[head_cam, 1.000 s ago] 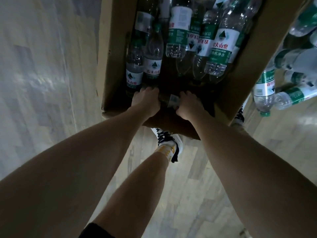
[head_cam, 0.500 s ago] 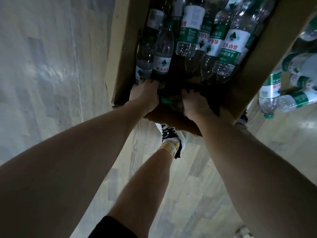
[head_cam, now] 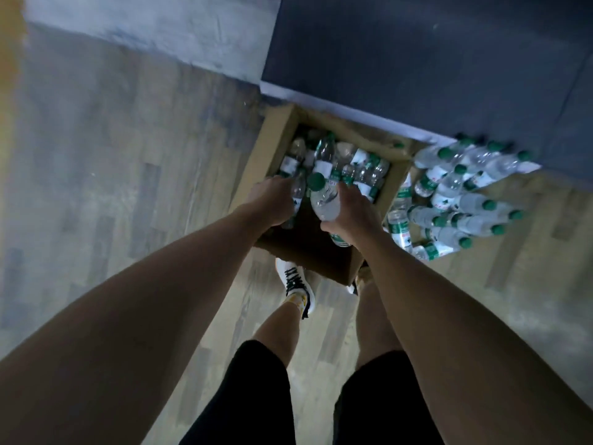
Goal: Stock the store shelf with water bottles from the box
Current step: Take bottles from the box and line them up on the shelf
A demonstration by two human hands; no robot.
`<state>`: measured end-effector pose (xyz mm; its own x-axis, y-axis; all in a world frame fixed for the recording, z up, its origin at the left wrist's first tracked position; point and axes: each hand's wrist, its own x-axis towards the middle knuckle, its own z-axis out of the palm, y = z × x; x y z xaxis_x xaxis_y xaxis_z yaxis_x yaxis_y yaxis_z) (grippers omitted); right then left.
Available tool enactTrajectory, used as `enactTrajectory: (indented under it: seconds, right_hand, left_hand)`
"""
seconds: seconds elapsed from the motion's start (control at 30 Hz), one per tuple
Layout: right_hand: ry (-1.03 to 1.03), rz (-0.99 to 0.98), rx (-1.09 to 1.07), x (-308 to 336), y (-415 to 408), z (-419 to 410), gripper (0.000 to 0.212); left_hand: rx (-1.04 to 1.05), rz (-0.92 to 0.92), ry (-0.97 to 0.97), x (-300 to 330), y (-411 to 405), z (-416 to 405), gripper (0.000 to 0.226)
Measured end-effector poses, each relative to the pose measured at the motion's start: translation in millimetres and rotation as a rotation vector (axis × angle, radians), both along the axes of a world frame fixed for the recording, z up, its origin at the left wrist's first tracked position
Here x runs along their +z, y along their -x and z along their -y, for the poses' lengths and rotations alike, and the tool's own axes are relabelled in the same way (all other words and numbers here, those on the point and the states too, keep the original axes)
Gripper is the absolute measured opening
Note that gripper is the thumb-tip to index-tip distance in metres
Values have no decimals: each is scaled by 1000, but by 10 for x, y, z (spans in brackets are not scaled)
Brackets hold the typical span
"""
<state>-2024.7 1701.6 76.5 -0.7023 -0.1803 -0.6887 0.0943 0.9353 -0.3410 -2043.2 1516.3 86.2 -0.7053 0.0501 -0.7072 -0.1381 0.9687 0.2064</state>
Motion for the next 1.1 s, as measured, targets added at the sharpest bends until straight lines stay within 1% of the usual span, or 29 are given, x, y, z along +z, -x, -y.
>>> enactTrajectory:
  seconds: [0.13,0.2,0.27,0.3,0.37,0.5,0.53,0.6,0.63,0.7,0.77,0.83,0.9,0.93,1.03,1.1]
  right_hand:
    - [75,-142,-97,1201,433,4,91]
    - [103,-206,-103,1799,637,17,88]
    - [97,-265,-84,2392,820,37,91]
    - [83,-304,-82,2690,899,46,90]
    - [54,-383,-90,3250,1031,60,82]
    - [47,-500,-117,4272,1288,92,66]
    - [55,-529,-131,4502,1342,86,63]
    - [103,-569,-187,4907,1440,62,64]
    - [135,-590,-214,5070,1482,39,66]
    - [180,-653,-228,5355,1553,-18,70]
    - [221,-687,-250,5585,1618,-91,64]
    - [257,-697,-272,5832,1612,-147,56]
    - [258,-744,-279,6041,1596,-201,61]
    - [248,-769,-282,6135,1588,-228,65]
    - [205,-806,-284,6338,1591,-301,72]
    - [187,-829,-290,6432,1610,-352,74]
  left_hand:
    - [49,-104,-44,1092,452,129,25]
    - [-15,-162,-47,1687,655,168,21]
    - [-66,-213,-27,2329,856,191,17]
    - [-102,-246,-11,2654,954,194,20]
    - [-143,-328,-30,3318,1123,175,27]
    - [-179,-500,-79,4627,1443,104,28]
    - [-185,-535,-102,4944,1503,85,29]
    - [-168,-592,-193,5536,1602,36,34]
    - [-162,-585,-249,5810,1633,3,38]
    - [-157,-508,-373,6288,1647,-93,45]
    - [-179,-469,-458,6630,1658,-221,43]
    - [-217,-498,-472,6845,1675,-351,34]
    - [-234,-512,-498,6982,1688,-468,25]
    - [-239,-519,-508,7040,1698,-515,24]
    - [-258,-549,-524,7180,1736,-639,32]
    - [-260,-603,-520,7245,1786,-738,32]
